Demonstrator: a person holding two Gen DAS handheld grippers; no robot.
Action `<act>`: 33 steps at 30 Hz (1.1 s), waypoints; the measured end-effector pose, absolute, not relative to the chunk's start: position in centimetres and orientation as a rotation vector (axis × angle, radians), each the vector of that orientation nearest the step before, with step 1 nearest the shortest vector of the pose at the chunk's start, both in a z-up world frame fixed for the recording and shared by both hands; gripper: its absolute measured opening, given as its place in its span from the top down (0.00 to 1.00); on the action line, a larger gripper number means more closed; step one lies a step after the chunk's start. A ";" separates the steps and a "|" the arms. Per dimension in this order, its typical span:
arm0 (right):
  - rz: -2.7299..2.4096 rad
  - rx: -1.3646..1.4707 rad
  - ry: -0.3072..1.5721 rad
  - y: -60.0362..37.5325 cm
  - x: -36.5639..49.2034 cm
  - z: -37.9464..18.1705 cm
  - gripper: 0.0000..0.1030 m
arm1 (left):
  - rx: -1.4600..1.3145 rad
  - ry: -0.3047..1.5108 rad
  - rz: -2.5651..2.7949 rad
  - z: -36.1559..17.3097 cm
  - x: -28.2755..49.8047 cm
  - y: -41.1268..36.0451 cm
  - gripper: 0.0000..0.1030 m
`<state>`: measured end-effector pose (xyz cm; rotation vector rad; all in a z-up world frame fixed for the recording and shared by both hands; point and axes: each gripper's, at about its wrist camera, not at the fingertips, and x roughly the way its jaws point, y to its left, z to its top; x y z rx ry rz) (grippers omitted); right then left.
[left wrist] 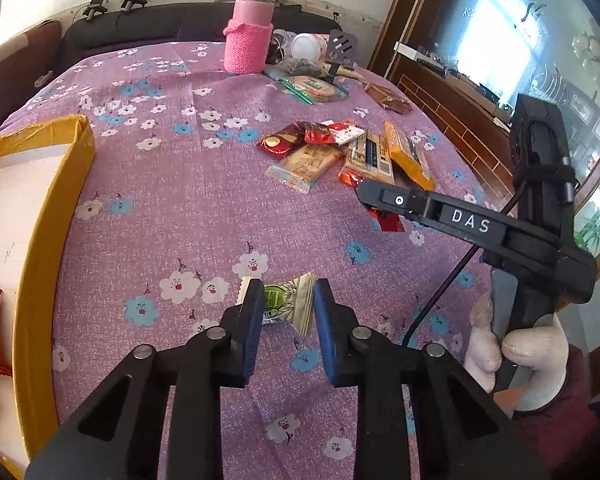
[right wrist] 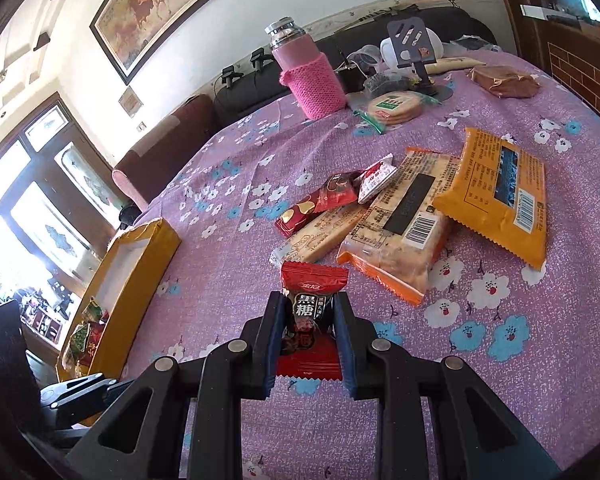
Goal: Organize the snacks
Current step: 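Grasp the green-and-white wrapped candy with the left tool while the right tool holds its candy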
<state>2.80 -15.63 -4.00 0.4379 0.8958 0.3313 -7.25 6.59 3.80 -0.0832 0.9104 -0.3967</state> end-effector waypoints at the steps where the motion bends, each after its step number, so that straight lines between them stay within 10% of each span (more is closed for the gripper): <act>1: 0.330 0.440 0.897 -15.6 2.8 -4.0 0.75 | -0.086 0.902 -0.391 4.0 -7.4 6.9 0.80; 13: 0.302 0.452 0.907 -16.1 2.8 -4.5 0.75 | -0.273 0.959 -0.330 2.5 -7.3 12.8 0.76; 21: 0.315 0.459 0.920 -15.9 3.0 -4.8 0.75 | 0.022 0.907 -0.360 2.6 -7.1 6.5 0.32; 26: 0.323 0.473 0.920 -16.0 3.1 -4.8 0.75 | 0.230 0.954 -0.420 0.7 -5.7 4.0 0.27; 30: 0.324 0.463 0.927 -15.8 3.2 -5.0 0.75 | 0.191 0.948 -0.415 1.3 -5.9 4.6 0.73; 33: 0.316 0.463 0.925 -15.8 3.1 -5.0 0.75 | 0.114 0.959 -0.405 1.5 -5.9 5.8 0.73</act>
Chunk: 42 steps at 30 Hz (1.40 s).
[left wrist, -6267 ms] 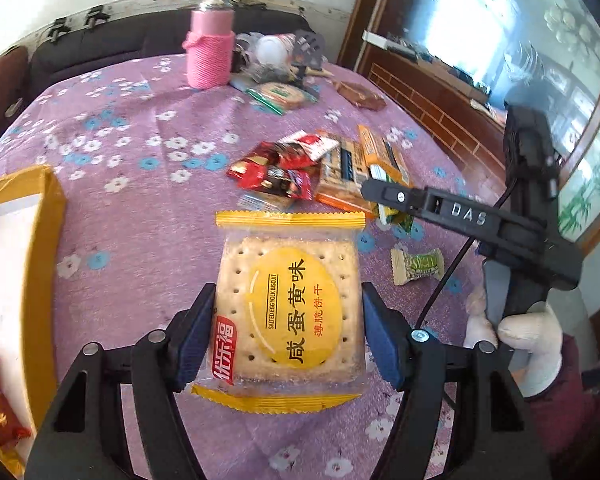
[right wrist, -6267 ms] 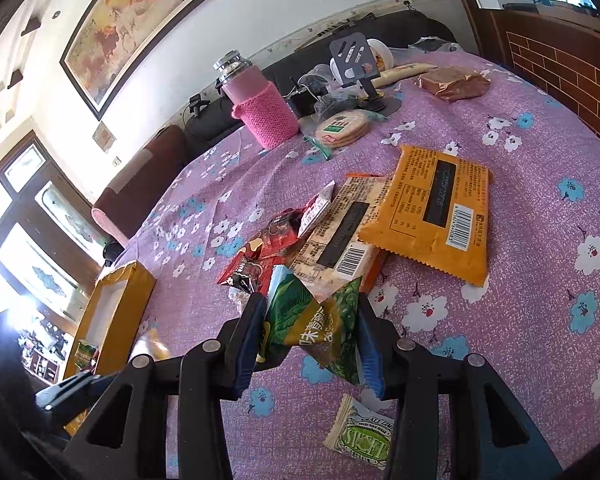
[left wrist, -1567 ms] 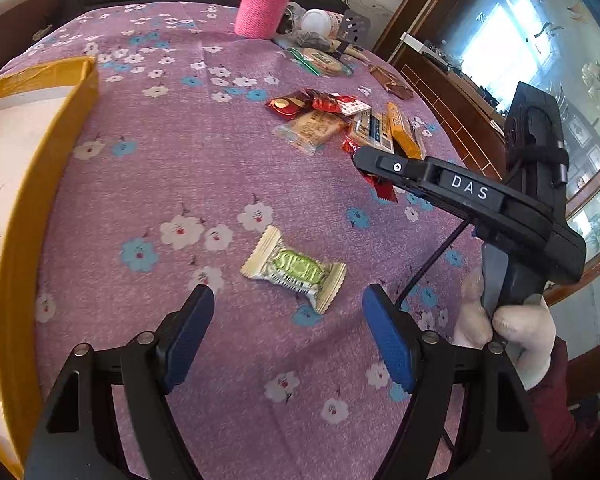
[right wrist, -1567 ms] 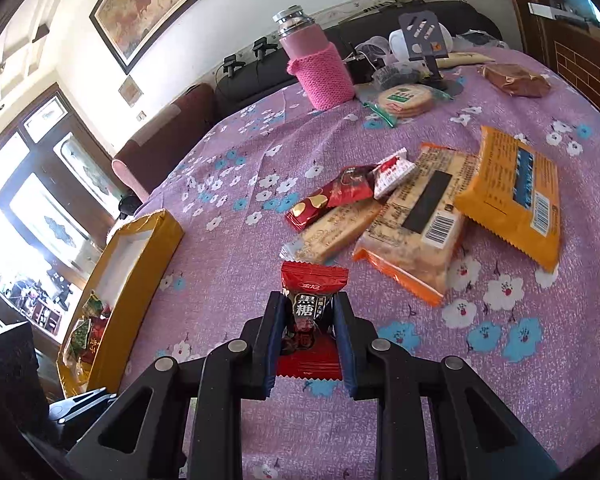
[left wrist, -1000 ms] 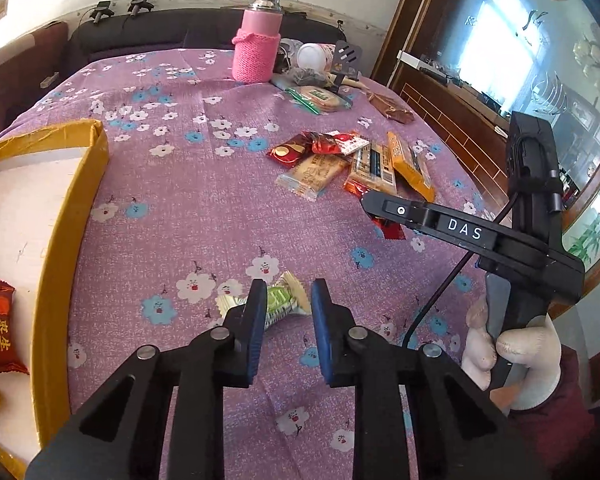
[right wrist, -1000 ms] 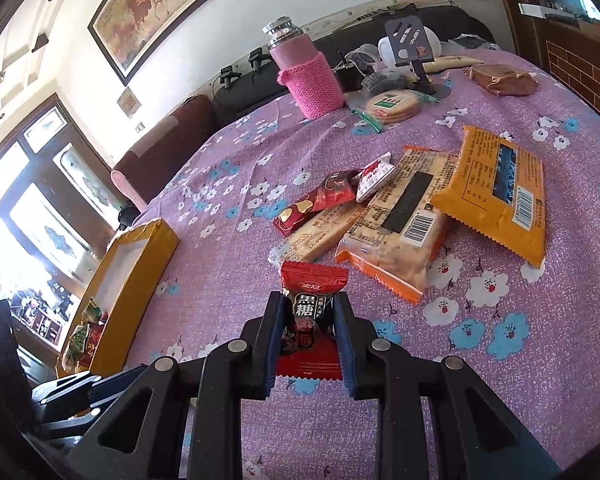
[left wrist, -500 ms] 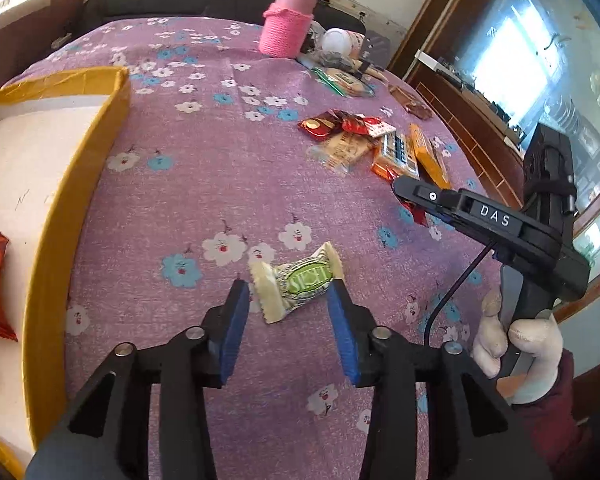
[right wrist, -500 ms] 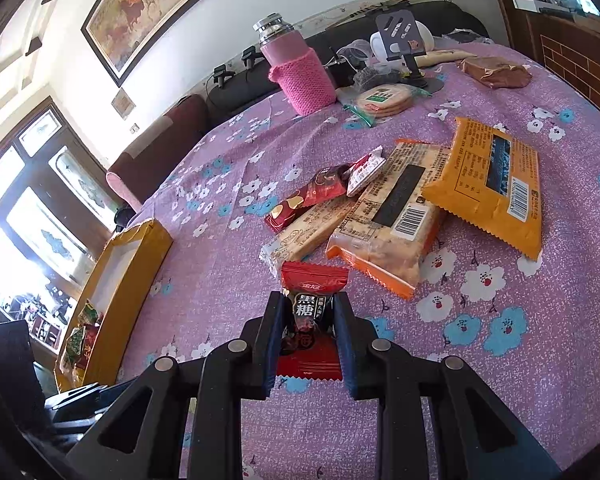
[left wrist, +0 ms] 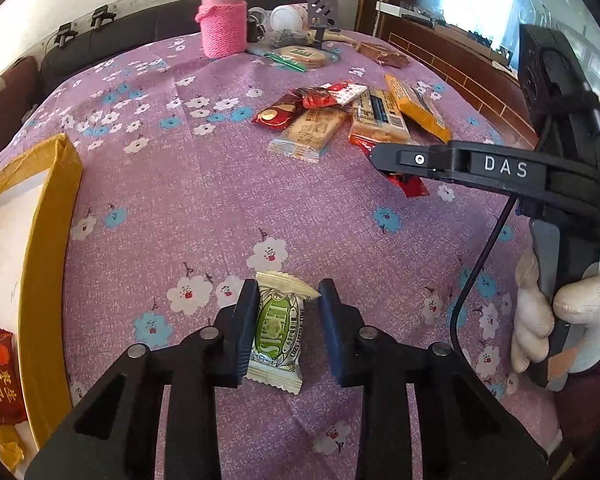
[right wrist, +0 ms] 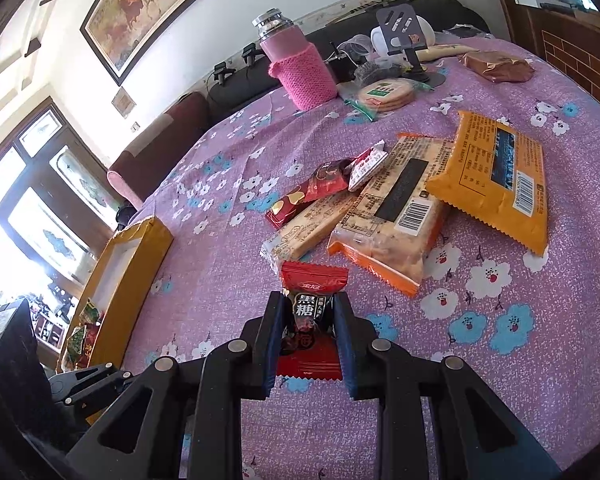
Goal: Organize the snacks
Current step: 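Grasp the green-and-white wrapped candy with the left tool while the right tool holds its candy, then carry both candies over the tray and open both tools to drop them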
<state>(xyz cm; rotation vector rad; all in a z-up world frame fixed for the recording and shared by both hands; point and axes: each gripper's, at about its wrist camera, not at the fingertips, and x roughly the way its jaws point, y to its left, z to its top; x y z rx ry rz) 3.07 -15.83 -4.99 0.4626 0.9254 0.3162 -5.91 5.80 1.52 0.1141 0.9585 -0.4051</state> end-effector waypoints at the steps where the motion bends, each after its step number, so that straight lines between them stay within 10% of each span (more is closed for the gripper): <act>1: 0.312 0.462 0.923 -15.9 3.0 -5.0 0.75 | 0.084 0.957 -0.400 1.7 -6.0 6.4 0.73; 21: 0.359 0.411 0.863 -12.6 1.5 -0.6 0.75 | -0.373 0.749 -0.185 8.4 -10.4 26.3 0.73; 42: 0.745 0.146 1.031 15.3 3.0 2.2 0.76 | -0.441 0.812 -0.052 6.4 -2.6 35.9 0.73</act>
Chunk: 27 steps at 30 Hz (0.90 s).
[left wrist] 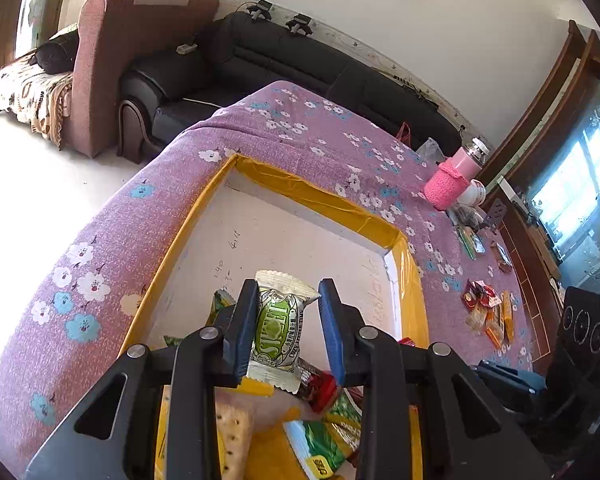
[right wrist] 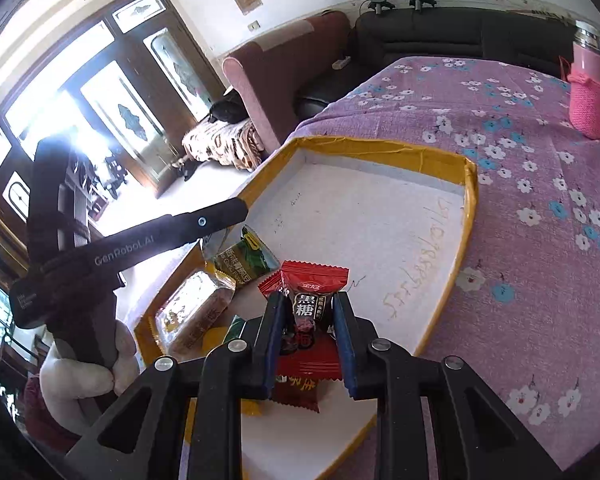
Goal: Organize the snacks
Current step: 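Carry both candies over the tray and open both tools to drop them, then move both open tools back to the snack pile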
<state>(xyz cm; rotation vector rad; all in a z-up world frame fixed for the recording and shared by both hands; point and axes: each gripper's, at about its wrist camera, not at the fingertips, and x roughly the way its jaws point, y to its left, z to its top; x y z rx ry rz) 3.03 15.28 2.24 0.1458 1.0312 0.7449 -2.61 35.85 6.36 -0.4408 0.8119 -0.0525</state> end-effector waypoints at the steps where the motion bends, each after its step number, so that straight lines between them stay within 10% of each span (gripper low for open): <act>1: 0.734 0.122 1.031 15.9 3.2 2.0 0.76 | -0.450 0.818 -0.049 6.2 -2.2 36.1 0.73; 17: 0.638 0.085 1.006 16.8 5.9 1.1 0.59 | -0.566 0.808 0.040 6.1 -2.7 38.4 0.55; 27: 0.621 0.149 0.854 8.3 0.1 5.2 0.53 | -0.717 0.568 -0.145 11.7 -11.3 35.5 0.17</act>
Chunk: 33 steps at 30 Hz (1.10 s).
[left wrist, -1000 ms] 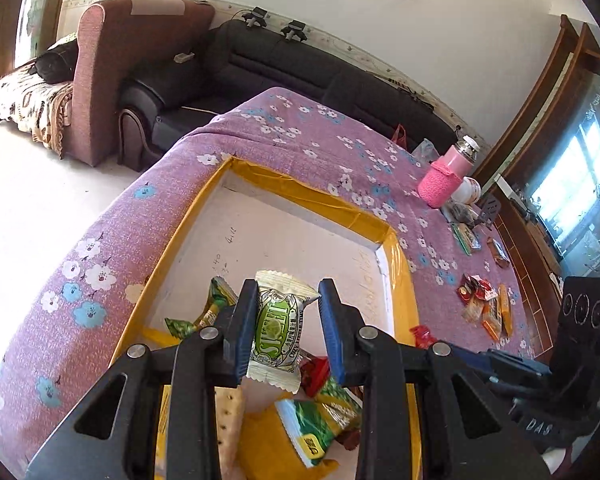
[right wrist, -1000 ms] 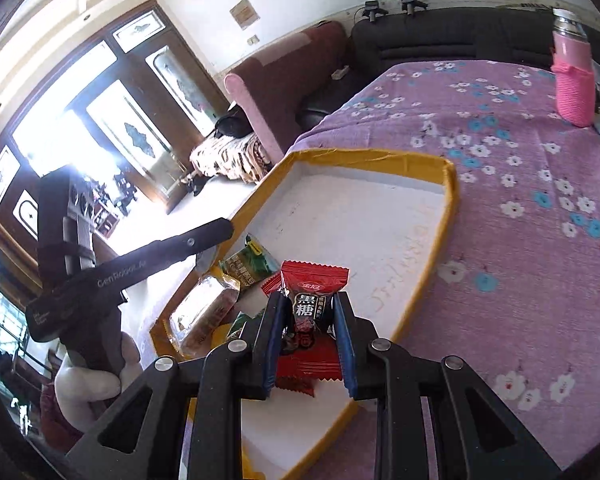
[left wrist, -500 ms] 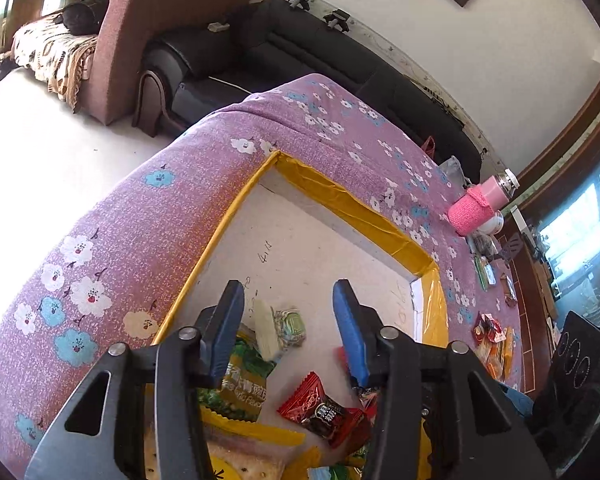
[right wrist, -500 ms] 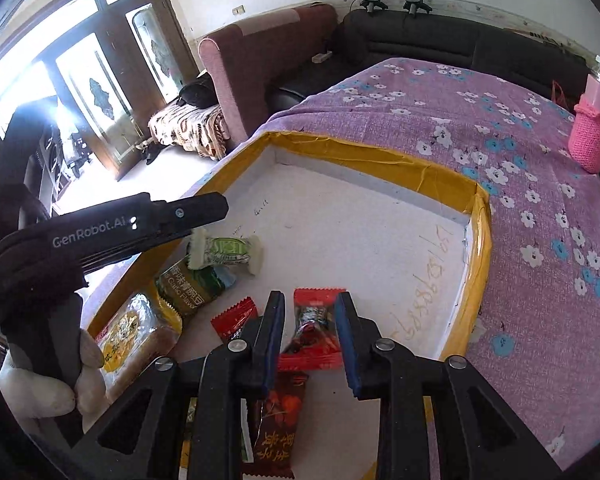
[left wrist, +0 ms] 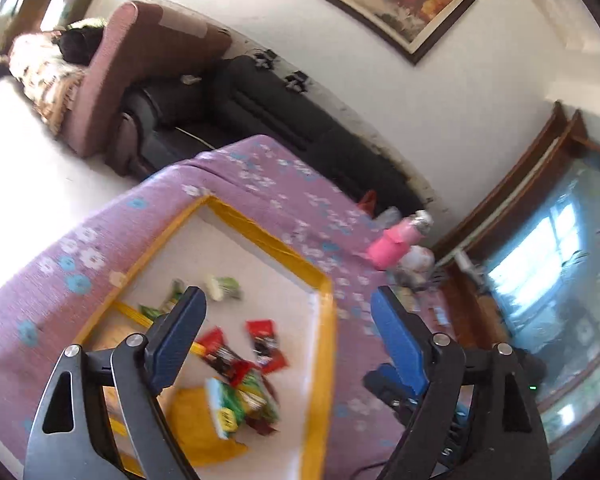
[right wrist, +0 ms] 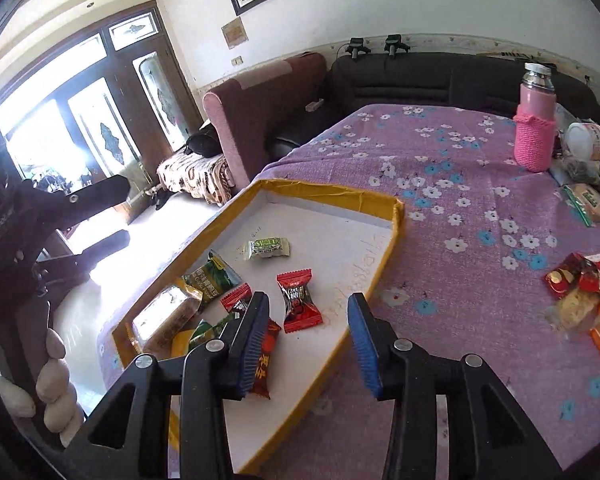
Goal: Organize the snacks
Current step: 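Move both open tools back to the snack pile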
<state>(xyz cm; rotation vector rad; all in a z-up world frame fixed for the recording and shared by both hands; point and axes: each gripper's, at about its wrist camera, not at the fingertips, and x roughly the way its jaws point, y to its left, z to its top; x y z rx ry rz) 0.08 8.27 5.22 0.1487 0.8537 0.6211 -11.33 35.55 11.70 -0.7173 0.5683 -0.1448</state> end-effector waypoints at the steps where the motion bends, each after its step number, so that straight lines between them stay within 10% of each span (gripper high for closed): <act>1: 0.608 0.170 0.841 6.9 -0.7 5.5 0.50 | -0.758 0.557 -0.196 11.5 -12.2 35.2 0.17; 10: 0.402 0.279 0.764 -4.5 -4.9 6.2 0.32 | -0.424 0.412 -0.027 15.3 -17.9 27.9 0.17; 12: 0.375 0.304 0.762 -6.7 -5.5 6.3 0.32 | -0.397 0.397 -0.046 16.2 -18.5 26.7 0.00; 33: 0.161 0.341 0.833 -18.5 -4.8 3.3 0.23 | -0.465 0.811 -0.256 7.5 -14.2 19.9 0.00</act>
